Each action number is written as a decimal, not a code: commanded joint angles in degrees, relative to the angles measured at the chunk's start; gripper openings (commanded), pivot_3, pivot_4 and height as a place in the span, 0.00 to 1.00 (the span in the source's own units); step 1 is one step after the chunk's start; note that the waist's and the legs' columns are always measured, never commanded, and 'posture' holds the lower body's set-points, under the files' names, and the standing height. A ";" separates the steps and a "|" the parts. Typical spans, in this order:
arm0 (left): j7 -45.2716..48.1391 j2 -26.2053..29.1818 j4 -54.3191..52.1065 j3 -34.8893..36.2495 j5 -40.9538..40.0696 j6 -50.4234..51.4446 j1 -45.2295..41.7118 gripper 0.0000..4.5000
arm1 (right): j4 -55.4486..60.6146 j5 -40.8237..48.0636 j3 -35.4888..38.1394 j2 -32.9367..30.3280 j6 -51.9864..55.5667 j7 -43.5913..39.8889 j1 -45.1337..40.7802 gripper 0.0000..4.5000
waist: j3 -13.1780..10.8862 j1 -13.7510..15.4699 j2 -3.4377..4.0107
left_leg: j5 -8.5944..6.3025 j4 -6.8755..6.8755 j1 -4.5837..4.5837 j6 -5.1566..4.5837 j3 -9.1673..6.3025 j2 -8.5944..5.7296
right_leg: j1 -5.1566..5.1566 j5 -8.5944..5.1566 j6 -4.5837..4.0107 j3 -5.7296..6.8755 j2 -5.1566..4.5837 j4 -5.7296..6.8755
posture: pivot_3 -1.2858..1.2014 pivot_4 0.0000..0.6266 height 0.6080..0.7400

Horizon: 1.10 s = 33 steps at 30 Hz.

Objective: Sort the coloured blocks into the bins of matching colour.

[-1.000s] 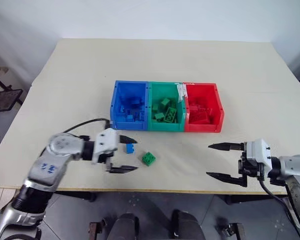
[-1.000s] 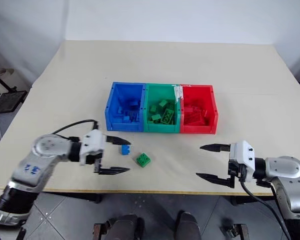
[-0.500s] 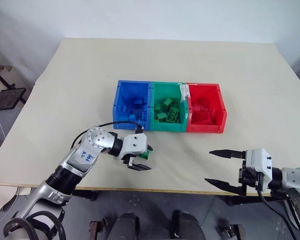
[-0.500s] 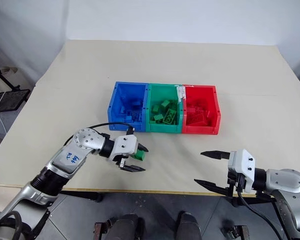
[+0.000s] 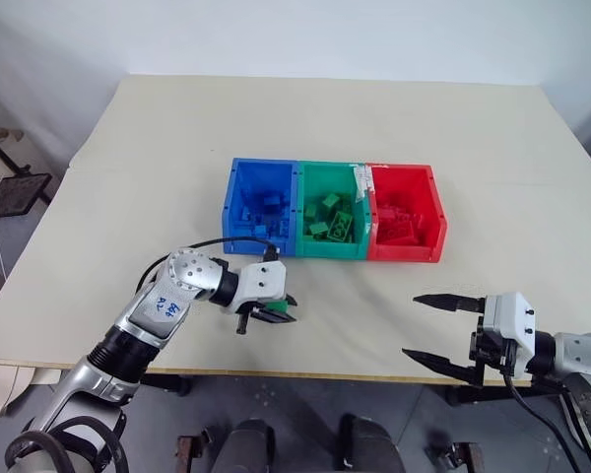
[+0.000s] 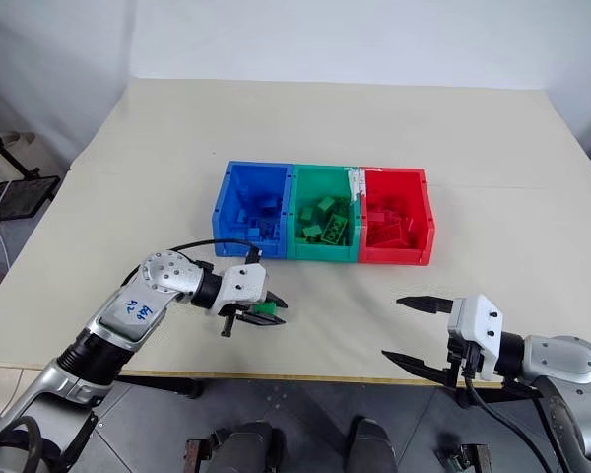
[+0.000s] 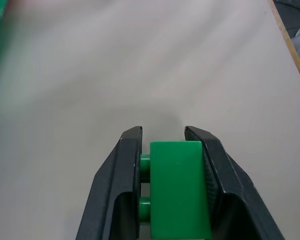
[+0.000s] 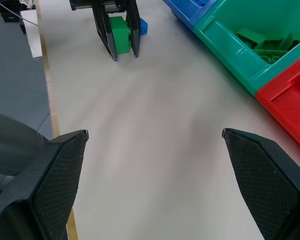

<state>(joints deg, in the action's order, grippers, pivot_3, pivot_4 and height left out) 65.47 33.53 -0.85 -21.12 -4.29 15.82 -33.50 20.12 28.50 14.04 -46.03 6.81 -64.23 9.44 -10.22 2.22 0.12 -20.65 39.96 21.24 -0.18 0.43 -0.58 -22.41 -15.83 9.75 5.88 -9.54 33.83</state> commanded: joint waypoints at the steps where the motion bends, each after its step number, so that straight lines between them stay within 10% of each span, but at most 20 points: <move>1: -4.98 -5.71 -2.82 7.37 -7.55 4.09 -1.24 0.21 | 4.43 4.73 4.78 1.27 2.99 4.23 0.03 1.00 | 0.00 0.27 0.00 | 0.00 0.03 0.02 0.00 -0.01 0.00 | 0.00 0.00 0.00 0.00 0.00 0.00 | 0.52 0.24 1.00; 15: -33.03 -27.14 27.87 13.64 0.05 -11.59 -21.47 0.21 | 9.26 8.03 13.18 10.92 5.45 24.75 -5.69 1.00 | 0.03 0.77 -0.05 | 0.00 -0.08 -0.01 -0.01 0.03 -0.08 | -0.05 0.02 0.02 0.01 -0.02 0.02 | 0.52 0.24 1.00; 17: -31.06 -27.51 29.65 12.89 -0.02 -11.81 -22.85 0.38 | 10.14 8.31 12.46 10.30 6.04 24.22 -5.60 1.00 | 0.03 0.66 -0.05 | 0.00 -0.13 0.00 -0.01 0.06 -0.08 | -0.07 0.02 0.02 0.02 -0.02 0.00 | 0.52 0.24 1.00; 26: -20.96 -19.63 16.11 16.08 -6.02 -12.89 -13.54 0.99 | 7.60 7.74 8.70 8.74 6.32 19.32 -6.68 1.00 | 0.03 -0.75 -0.04 | 0.00 -0.13 -0.04 -0.01 0.08 -0.03 | -0.08 0.02 0.02 0.01 -0.01 0.04 | 0.52 0.24 1.00; 33: -6.48 0.68 4.64 25.02 -13.19 -12.87 3.01 0.99 | 2.96 8.40 1.65 4.02 6.50 6.72 -10.95 1.00 | 0.03 -2.08 0.00 | 0.00 -0.24 -0.13 0.00 0.04 0.07 | -0.09 0.01 0.00 0.03 0.02 0.07 | 0.52 0.24 1.00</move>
<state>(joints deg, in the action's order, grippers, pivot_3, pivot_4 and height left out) 54.19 31.40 9.00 0.50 -13.05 3.12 -32.24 23.05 35.81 17.17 -40.84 13.73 -53.96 -0.05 -10.18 0.14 0.12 -20.65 39.73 21.11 -0.17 0.45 -0.49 -22.50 -15.82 9.75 5.94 -9.51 33.89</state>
